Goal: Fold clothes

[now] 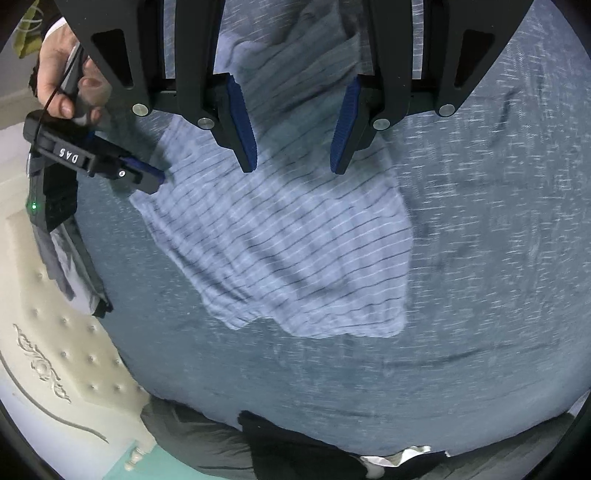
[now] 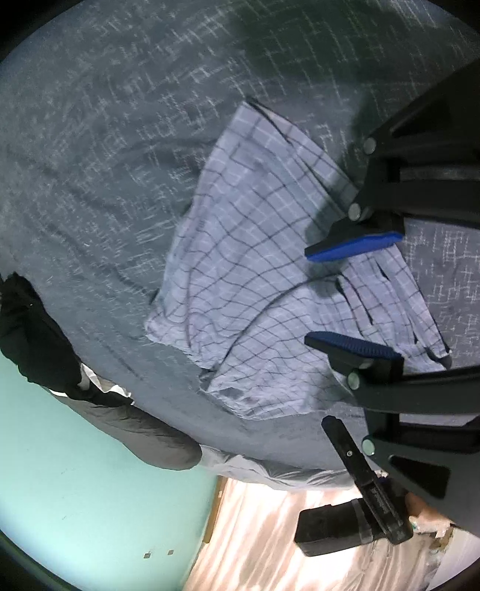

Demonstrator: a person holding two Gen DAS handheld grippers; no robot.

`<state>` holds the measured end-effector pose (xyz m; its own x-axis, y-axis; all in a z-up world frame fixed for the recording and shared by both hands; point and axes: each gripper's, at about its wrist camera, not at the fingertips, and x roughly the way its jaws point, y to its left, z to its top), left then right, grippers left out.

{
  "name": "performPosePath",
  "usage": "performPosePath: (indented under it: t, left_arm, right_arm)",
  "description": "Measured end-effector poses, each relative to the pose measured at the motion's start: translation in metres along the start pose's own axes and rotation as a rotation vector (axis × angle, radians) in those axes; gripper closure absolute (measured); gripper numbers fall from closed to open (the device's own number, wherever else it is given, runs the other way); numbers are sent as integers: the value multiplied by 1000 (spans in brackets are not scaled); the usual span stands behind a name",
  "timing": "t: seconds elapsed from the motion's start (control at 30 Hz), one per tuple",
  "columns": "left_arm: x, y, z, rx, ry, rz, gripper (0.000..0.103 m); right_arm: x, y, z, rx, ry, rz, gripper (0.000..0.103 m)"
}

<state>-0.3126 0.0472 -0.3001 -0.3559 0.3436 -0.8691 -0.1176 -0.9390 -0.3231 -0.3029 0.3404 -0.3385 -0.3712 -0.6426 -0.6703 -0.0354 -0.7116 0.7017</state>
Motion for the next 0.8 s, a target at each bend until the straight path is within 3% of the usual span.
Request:
performPosePath:
  t: [0.1, 0.23, 0.3, 0.4, 0.8]
  left_arm:
    - [-2, 12, -6, -2, 7, 13, 58]
    - [-11, 24, -16, -16, 11, 22, 58]
    - [-15, 29, -21, -20, 16, 29, 58]
    - [-19, 33, -28, -26, 27, 33, 58]
    - [-10, 35, -56, -60, 81, 18, 58]
  right_arm:
    - [2, -2, -1, 9, 11, -3, 65]
    - [7, 0, -1, -2, 28, 0, 75]
    - [8, 1, -2, -11, 28, -2, 90]
    - [8, 3, -3, -25, 22, 1, 96]
    - [-16, 7, -2, -46, -38, 56, 101]
